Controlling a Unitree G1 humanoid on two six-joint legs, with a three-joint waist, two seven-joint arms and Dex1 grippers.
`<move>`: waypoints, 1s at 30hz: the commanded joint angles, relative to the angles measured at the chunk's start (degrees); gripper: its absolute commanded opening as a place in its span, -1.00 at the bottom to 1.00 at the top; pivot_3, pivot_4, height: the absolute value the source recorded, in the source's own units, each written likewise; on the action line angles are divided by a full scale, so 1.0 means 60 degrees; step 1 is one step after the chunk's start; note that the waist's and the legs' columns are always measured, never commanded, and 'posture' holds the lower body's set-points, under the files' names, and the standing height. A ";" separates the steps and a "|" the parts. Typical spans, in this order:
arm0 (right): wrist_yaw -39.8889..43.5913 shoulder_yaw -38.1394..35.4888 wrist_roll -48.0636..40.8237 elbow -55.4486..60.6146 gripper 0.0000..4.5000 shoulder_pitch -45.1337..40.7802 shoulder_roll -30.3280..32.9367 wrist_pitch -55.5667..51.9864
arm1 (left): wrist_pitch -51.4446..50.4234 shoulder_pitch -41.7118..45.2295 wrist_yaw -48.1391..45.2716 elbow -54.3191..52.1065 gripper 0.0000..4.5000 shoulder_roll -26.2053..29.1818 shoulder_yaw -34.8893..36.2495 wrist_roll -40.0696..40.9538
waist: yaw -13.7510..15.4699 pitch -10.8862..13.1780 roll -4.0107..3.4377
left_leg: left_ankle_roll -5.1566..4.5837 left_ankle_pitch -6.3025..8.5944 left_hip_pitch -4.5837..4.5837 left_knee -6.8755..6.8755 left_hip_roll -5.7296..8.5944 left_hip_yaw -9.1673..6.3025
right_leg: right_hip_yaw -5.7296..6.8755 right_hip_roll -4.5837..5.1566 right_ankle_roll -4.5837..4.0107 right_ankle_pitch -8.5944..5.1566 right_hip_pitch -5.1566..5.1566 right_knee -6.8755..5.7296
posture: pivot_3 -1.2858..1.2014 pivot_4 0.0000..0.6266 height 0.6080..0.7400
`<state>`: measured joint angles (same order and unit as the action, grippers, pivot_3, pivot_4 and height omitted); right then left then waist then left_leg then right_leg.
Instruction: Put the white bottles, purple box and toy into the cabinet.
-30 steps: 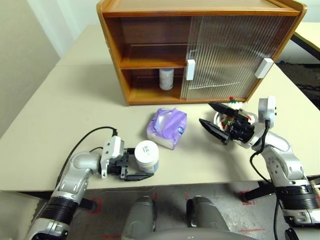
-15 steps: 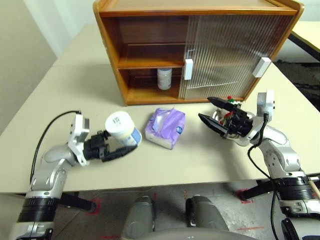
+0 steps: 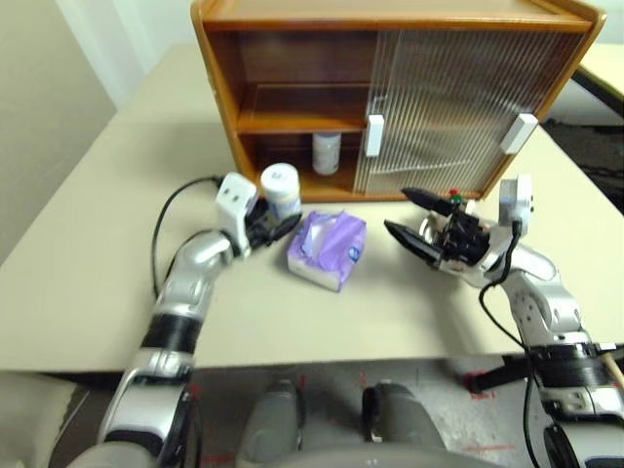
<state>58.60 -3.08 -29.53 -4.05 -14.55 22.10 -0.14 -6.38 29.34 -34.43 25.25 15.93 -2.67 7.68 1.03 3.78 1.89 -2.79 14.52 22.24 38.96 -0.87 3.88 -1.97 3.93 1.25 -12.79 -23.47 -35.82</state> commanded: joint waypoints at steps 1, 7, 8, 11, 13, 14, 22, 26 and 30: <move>0.0063 -0.0060 0.0036 0.0030 1.00 0.0053 0.0019 0.0111 | 0.0326 0.0473 0.0585 0.0667 0.37 -0.0269 -0.0047 -0.0366 | -0.0021 -0.0001 0.0002 | 0.0000 0.0000 0.0000 0.0000 0.0001 0.0001 | -0.0001 0.0000 0.0001 0.0000 0.0000 0.0000 | 0.07 -0.94 1.00; -0.0021 -0.0056 -0.0027 0.0272 1.00 0.0102 0.0030 -0.0011 | 0.0808 0.1465 0.1609 0.2308 0.37 -0.0628 0.0336 -0.0470 | -0.0015 -0.0001 0.0006 | -0.0003 -0.0002 0.0001 0.0000 0.0002 -0.0004 | -0.0003 -0.0005 0.0002 0.0000 0.0000 0.0001 | 0.07 -0.93 1.00; -0.0034 -0.0052 -0.0031 0.0315 1.00 0.0124 0.0037 -0.0034 | 0.0915 0.1588 0.1752 0.2574 0.37 -0.0647 0.0425 -0.0457 | -0.0016 -0.0001 0.0007 | -0.0003 -0.0002 0.0002 0.0001 0.0003 -0.0003 | -0.0003 -0.0004 0.0004 0.0000 0.0000 0.0004 | 0.07 -0.93 1.00; -0.0069 -0.0054 -0.0043 0.0428 1.00 0.0176 0.0057 -0.0099 | 0.1236 0.1882 0.2006 0.3075 0.37 -0.0722 0.0651 -0.0381 | -0.0028 -0.0004 0.0010 | -0.0003 -0.0002 0.0001 0.0002 0.0004 -0.0002 | -0.0005 -0.0004 0.0006 0.0001 0.0000 0.0003 | 0.07 -0.93 1.00; -0.0105 -0.0060 -0.0062 0.0538 1.00 0.0211 0.0069 -0.0164 | 0.1309 0.2047 0.2128 0.3269 0.37 -0.0757 0.0740 -0.0379 | -0.0019 -0.0005 0.0012 | -0.0003 -0.0002 0.0002 0.0002 0.0004 -0.0004 | -0.0004 -0.0004 0.0005 0.0002 -0.0001 0.0001 | 0.06 -0.94 1.00; -0.0116 -0.0060 -0.0063 0.0574 1.00 0.0218 0.0072 -0.0192 | 0.1321 0.2118 0.2178 0.3381 0.37 -0.0773 0.0772 -0.0396 | -0.0017 -0.0005 0.0013 | -0.0003 -0.0002 0.0002 0.0001 0.0005 -0.0004 | -0.0004 -0.0004 0.0005 0.0002 -0.0001 0.0001 | 0.06 -0.94 1.00; -0.0208 -0.0043 -0.0085 0.0818 1.00 0.0232 0.0077 -0.0423 | 0.1754 0.3194 0.2797 0.5233 0.37 -0.0940 0.0884 -0.0587 | -0.0005 -0.0007 0.0034 | 0.0003 0.0001 0.0007 0.0002 0.0010 -0.0007 | -0.0002 -0.0004 0.0012 0.0006 0.0001 0.0005 | 0.07 -0.93 1.00; -0.0203 -0.0073 -0.0126 0.0944 1.00 0.0330 0.0114 -0.0520 | 0.1852 0.3765 0.3147 0.5897 0.37 -0.1249 0.1111 -0.0488 | -0.0007 0.0002 0.0051 | 0.0002 0.0001 0.0010 0.0002 0.0012 -0.0008 | -0.0002 -0.0004 0.0014 0.0007 0.0000 0.0008 | 0.07 -0.89 1.00; -0.0199 -0.0105 -0.0170 0.1100 1.00 0.0499 0.0146 -0.0596 | 0.1899 0.4197 0.3387 0.6508 0.37 -0.1434 0.1155 -0.0606 | -0.0008 0.0011 0.0063 | 0.0002 0.0001 0.0012 0.0002 0.0012 -0.0012 | -0.0001 -0.0005 0.0016 0.0006 0.0000 0.0008 | 0.06 -0.85 1.00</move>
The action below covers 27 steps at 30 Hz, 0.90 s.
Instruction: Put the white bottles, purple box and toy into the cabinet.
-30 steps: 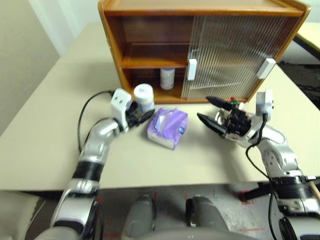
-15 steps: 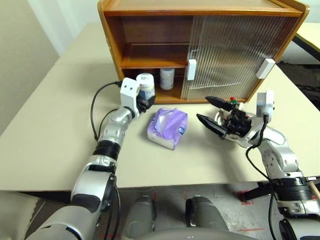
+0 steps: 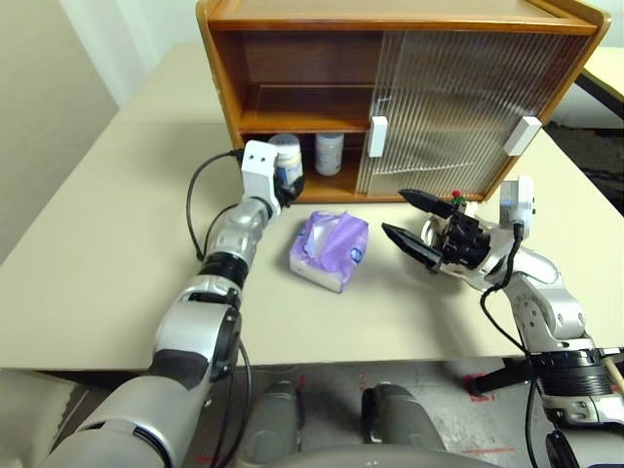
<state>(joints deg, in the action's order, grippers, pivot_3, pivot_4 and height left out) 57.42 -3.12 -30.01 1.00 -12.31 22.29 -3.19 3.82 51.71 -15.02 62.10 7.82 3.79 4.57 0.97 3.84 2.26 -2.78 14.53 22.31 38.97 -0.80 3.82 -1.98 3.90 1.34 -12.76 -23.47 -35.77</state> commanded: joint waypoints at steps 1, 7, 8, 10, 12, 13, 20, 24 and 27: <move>-0.0005 -0.0101 -0.0101 0.0279 1.00 0.0146 0.0118 -0.0098 | 0.0226 0.0541 0.0197 0.0495 0.37 -0.0109 0.0084 -0.0112 | 0.0000 0.0001 0.0001 | 0.0000 0.0000 0.0000 0.0000 0.0001 0.0000 | 0.0000 0.0001 0.0000 0.0000 0.0000 -0.0001 | 0.06 -0.85 1.00; -0.0009 -0.0132 -0.0142 0.0419 1.00 0.0309 0.0152 -0.0141 | 0.0372 0.0919 0.0625 0.1244 0.37 -0.0178 0.0037 -0.0332 | -0.0011 0.0032 0.0039 | 0.0025 0.0001 -0.0004 0.0000 0.0002 0.0001 | 0.0000 0.0001 0.0006 -0.0004 0.0002 0.0000 | 0.04 -0.80 1.00; -0.0001 -0.0149 -0.0149 0.0435 1.00 0.0353 0.0168 -0.0139 | 0.0391 0.0962 0.0691 0.1330 0.37 -0.0170 0.0040 -0.0367 | -0.0021 0.0034 0.0041 | 0.0029 -0.0001 -0.0002 0.0001 0.0002 0.0002 | -0.0001 0.0001 0.0007 -0.0004 0.0002 0.0002 | 0.04 -0.80 1.00; -0.0004 -0.0172 -0.0170 0.0477 1.00 0.0430 0.0201 -0.0144 | 0.0423 0.1005 0.0760 0.1442 0.37 -0.0151 0.0050 -0.0420 | -0.0036 0.0040 0.0042 | 0.0030 -0.0002 -0.0003 0.0002 0.0001 0.0004 | -0.0001 0.0002 0.0007 -0.0004 0.0002 0.0004 | 0.04 -0.78 1.00; -0.0006 -0.0183 -0.0189 0.0522 1.00 0.0511 0.0235 -0.0140 | 0.0433 0.1002 0.0808 0.1533 0.37 -0.0144 0.0079 -0.0441 | -0.0056 0.0047 0.0041 | 0.0030 -0.0003 -0.0003 0.0002 0.0001 0.0005 | -0.0001 0.0002 0.0007 -0.0004 0.0002 0.0003 | 0.04 -0.78 1.00; -0.0009 -0.0187 -0.0204 0.0544 1.00 0.0535 0.0248 -0.0142 | 0.0437 0.0994 0.0823 0.1565 0.37 -0.0144 0.0096 -0.0448 | -0.0072 0.0049 0.0042 | 0.0030 -0.0002 -0.0003 0.0002 0.0000 0.0004 | -0.0001 0.0001 0.0005 -0.0003 0.0001 0.0003 | 0.04 -0.77 1.00; -0.0019 -0.0210 -0.0267 0.0583 1.00 0.0504 0.0351 -0.0200 | 0.0420 0.1038 0.1039 0.1764 0.37 -0.0211 0.0187 -0.0472 | -0.0148 0.0070 0.0050 | 0.0030 -0.0002 -0.0003 0.0002 -0.0001 0.0001 | -0.0001 0.0002 0.0004 -0.0003 0.0000 0.0001 | 0.03 -0.77 1.00; -0.0033 -0.0222 -0.0292 0.0653 1.00 0.0537 0.0390 -0.0227 | 0.0431 0.1111 0.1108 0.1852 0.37 -0.0171 0.0228 -0.0501 | -0.0238 0.0077 0.0053 | 0.0033 0.0000 -0.0003 0.0001 -0.0001 0.0002 | 0.0000 0.0002 0.0006 -0.0004 0.0001 0.0001 | 0.03 -0.76 1.00; -0.0059 -0.0225 -0.0315 0.0720 1.00 0.0583 0.0413 -0.0254 | 0.0409 0.1130 0.1106 0.1891 0.71 -0.0124 0.0251 -0.0511 | -0.0252 0.0078 0.0053 | 0.0034 0.0000 -0.0004 0.0002 -0.0002 0.0002 | -0.0001 0.0002 0.0007 -0.0004 0.0001 0.0001 | 0.03 -0.76 1.00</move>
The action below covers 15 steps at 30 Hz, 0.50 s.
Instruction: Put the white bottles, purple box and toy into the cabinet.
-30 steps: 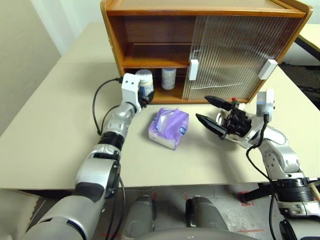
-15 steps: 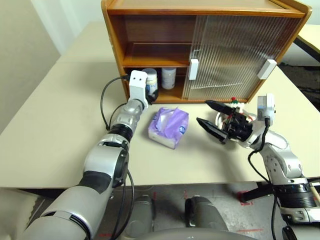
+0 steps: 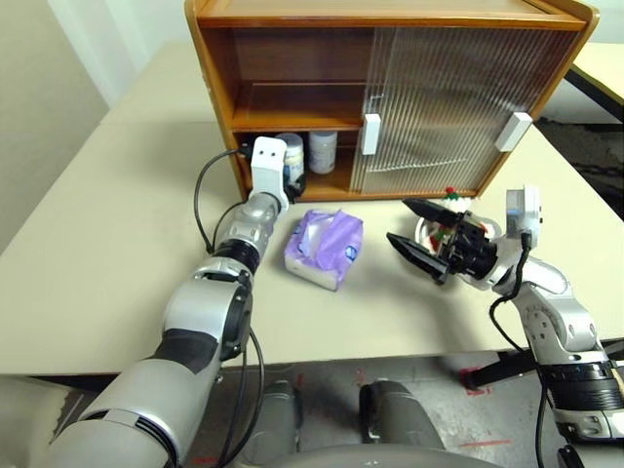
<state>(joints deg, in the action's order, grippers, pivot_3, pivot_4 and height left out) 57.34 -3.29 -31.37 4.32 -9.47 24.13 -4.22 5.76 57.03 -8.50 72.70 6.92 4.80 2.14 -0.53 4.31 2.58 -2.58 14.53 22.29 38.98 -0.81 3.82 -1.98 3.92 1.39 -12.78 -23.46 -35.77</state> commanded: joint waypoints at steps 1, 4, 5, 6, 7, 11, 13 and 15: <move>-0.0054 -0.0194 -0.0094 0.0177 1.00 0.0118 0.0114 -0.0090 | 0.0080 0.0242 0.0006 0.0128 0.83 0.0039 0.0093 -0.0112 | -0.0002 0.0000 0.0000 | 0.0000 0.0000 0.0000 0.0000 0.0000 0.0000 | 0.0000 0.0000 0.0000 0.0000 0.0000 0.0000 | 0.03 -0.76 1.00; -0.0059 -0.0179 -0.0102 0.0147 1.00 0.0095 0.0117 -0.0099 | 0.0104 0.0210 -0.0065 0.0109 0.98 0.0060 0.0119 -0.0129 | -0.0002 0.0001 -0.0001 | 0.0000 0.0000 -0.0001 0.0000 0.0000 0.0001 | 0.0000 0.0000 0.0000 0.0000 0.0000 0.0000 | 0.03 -0.76 1.00; -0.0060 -0.0166 -0.0102 0.0131 1.00 0.0078 0.0105 -0.0100 | 0.0130 0.0177 -0.0111 0.0084 0.98 0.0063 0.0122 -0.0132 | 0.0000 0.0002 -0.0001 | 0.0000 0.0000 -0.0001 0.0000 0.0000 0.0001 | 0.0000 0.0000 0.0000 0.0000 0.0000 0.0000 | 0.03 -0.76 1.00; -0.0059 -0.0149 -0.0095 0.0118 1.00 0.0065 0.0092 -0.0096 | 0.0161 0.0138 -0.0153 0.0053 0.98 0.0063 0.0122 -0.0139 | 0.0001 0.0002 -0.0001 | 0.0000 0.0000 -0.0001 0.0000 0.0000 0.0001 | 0.0000 0.0000 0.0000 0.0000 0.0000 0.0000 | 0.04 -0.76 1.00; -0.0063 -0.0124 -0.0085 0.0099 1.00 0.0045 0.0069 -0.0091 | 0.0208 0.0080 -0.0213 0.0001 0.98 0.0066 0.0106 -0.0157 | 0.0001 0.0002 -0.0001 | 0.0000 0.0000 -0.0001 0.0000 0.0000 0.0001 | 0.0000 0.0000 0.0000 0.0000 0.0000 0.0000 | 0.04 -0.76 1.00; -0.0081 -0.0045 -0.0041 0.0044 1.00 -0.0030 -0.0031 -0.0042 | 0.0375 -0.0412 -0.0540 -0.0479 0.98 0.0041 0.0066 -0.0103 | 0.0001 0.0003 -0.0001 | 0.0001 0.0000 -0.0001 0.0000 0.0000 0.0001 | 0.0000 0.0001 0.0000 0.0000 0.0000 0.0001 | 0.04 -0.78 1.00; -0.0090 -0.0042 -0.0028 0.0022 1.00 -0.0056 -0.0067 -0.0021 | 0.0360 -0.0795 -0.0701 -0.0945 0.98 0.0014 0.0089 -0.0001 | -0.0014 0.0002 -0.0002 | 0.0001 0.0000 -0.0004 0.0000 -0.0001 0.0003 | -0.0001 0.0002 -0.0002 0.0001 0.0000 0.0000 | 0.04 -0.78 1.00; -0.0079 -0.0029 -0.0016 -0.0017 1.00 -0.0066 -0.0097 0.0010 | 0.0174 -0.1490 -0.0948 -0.2099 0.98 -0.0032 -0.0001 0.0086 | -0.0016 0.0001 -0.0005 | 0.0002 0.0001 -0.0004 0.0000 -0.0005 0.0002 | -0.0001 0.0002 -0.0005 0.0003 0.0000 -0.0001 | 0.05 -0.81 1.00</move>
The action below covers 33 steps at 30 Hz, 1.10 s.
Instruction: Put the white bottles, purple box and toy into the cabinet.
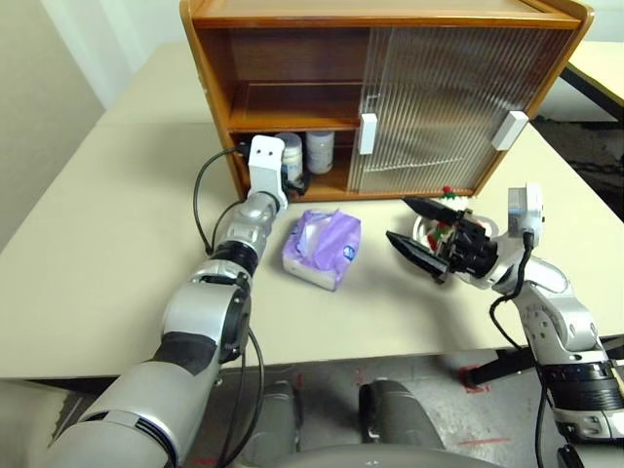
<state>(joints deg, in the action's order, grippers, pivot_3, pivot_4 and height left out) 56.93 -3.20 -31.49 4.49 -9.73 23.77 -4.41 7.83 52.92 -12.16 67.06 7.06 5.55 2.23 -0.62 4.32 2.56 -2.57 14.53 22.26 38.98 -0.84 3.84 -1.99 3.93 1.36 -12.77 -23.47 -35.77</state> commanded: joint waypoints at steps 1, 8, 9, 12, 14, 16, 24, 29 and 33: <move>-0.0007 -0.0040 0.0008 -0.0067 1.00 -0.0031 -0.0053 0.0055 | -0.0338 -0.1156 -0.0454 -0.1808 0.98 -0.0076 -0.0188 0.0104 | -0.0002 -0.0001 -0.0003 | 0.0002 0.0001 -0.0001 -0.0001 -0.0001 0.0000 | 0.0000 0.0002 -0.0004 0.0002 0.0000 -0.0003 | 0.05 -0.81 1.00; 0.0087 -0.0097 0.0040 -0.0420 1.00 -0.0264 -0.0100 0.0198 | -0.1858 -0.4347 -0.1603 -0.7727 0.98 0.0475 -0.0958 0.0187 | 0.0004 -0.0006 -0.0013 | 0.0009 0.0006 -0.0001 -0.0009 -0.0006 -0.0001 | -0.0001 0.0017 -0.0020 0.0012 -0.0004 -0.0006 | 0.07 -0.86 1.00; 0.0132 -0.0131 0.0035 -0.0506 1.00 -0.0293 -0.0079 0.0232 | -0.2068 -0.4758 -0.1750 -0.8352 0.98 0.0605 -0.1034 0.0213 | 0.0019 -0.0006 -0.0013 | 0.0010 0.0006 -0.0004 -0.0010 -0.0008 -0.0001 | -0.0001 0.0019 -0.0023 0.0014 -0.0004 -0.0007 | 0.07 -0.87 1.00; 0.0253 -0.0211 0.0034 -0.0731 1.00 -0.0370 -0.0016 0.0317 | -0.2490 -0.5691 -0.2253 -0.9573 0.98 0.0890 -0.1182 0.0460 | 0.0042 -0.0018 -0.0034 | 0.0010 0.0006 -0.0007 -0.0009 -0.0013 -0.0001 | 0.0005 0.0023 -0.0040 0.0020 -0.0006 -0.0008 | 0.08 -0.88 1.00; 0.0322 -0.0240 0.0027 -0.0839 1.00 -0.0404 0.0019 0.0364 | -0.2778 -0.6125 -0.2632 -1.0128 0.98 0.0940 -0.1181 0.0887 | 0.0078 -0.0026 -0.0047 | 0.0010 0.0006 -0.0012 -0.0008 -0.0013 0.0002 | 0.0006 0.0024 -0.0046 0.0017 -0.0002 -0.0002 | 0.08 -0.88 1.00; 0.0383 -0.0275 0.0030 -0.0936 1.00 -0.0440 0.0066 0.0408 | -0.3062 -0.6458 -0.3059 -1.0660 0.98 0.1027 -0.1132 0.1338 | 0.0125 -0.0027 -0.0048 | 0.0009 0.0005 -0.0013 -0.0006 -0.0011 0.0005 | 0.0008 0.0025 -0.0047 0.0016 -0.0001 -0.0002 | 0.08 -0.89 1.00; 0.0460 -0.0268 0.0133 -0.1160 1.00 -0.0473 0.0001 0.0582 | -0.7555 -0.6989 -0.3906 -1.2364 0.98 0.1944 -0.1304 0.3384 | 0.0165 -0.0062 -0.0091 | 0.0001 0.0000 -0.0024 -0.0005 -0.0012 0.0004 | 0.0005 -0.0003 -0.0023 0.0001 0.0001 -0.0009 | 0.08 -0.93 1.00; 0.0428 -0.0244 0.0192 -0.1156 1.00 -0.0427 -0.0115 0.0717 | -0.9377 -0.7080 -0.3250 -1.2392 0.81 0.1877 -0.1222 0.3732 | 0.0133 -0.0079 -0.0102 | -0.0020 -0.0014 -0.0033 -0.0005 -0.0006 -0.0001 | -0.0009 -0.0015 -0.0009 -0.0013 0.0005 -0.0010 | 0.08 -0.93 1.00; 0.0412 -0.0259 0.0220 -0.1152 1.00 -0.0320 -0.0141 0.0794 | -1.0120 -0.6997 -0.2906 -1.2542 0.22 0.1487 -0.0568 0.4350 | 0.0140 -0.0105 -0.0103 | -0.0010 -0.0008 -0.0037 -0.0005 -0.0006 -0.0002 | -0.0013 -0.0008 -0.0001 -0.0020 0.0011 -0.0009 | 0.07 -0.94 1.00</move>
<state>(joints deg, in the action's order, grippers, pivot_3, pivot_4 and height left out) 59.46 -4.71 -30.74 -2.30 -12.31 22.97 -0.61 -50.10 11.12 -30.69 -8.42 16.29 1.26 26.98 0.22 3.69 1.94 -2.61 14.50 22.04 38.95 -0.87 3.83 -2.07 3.88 1.35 -12.89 -23.40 -35.83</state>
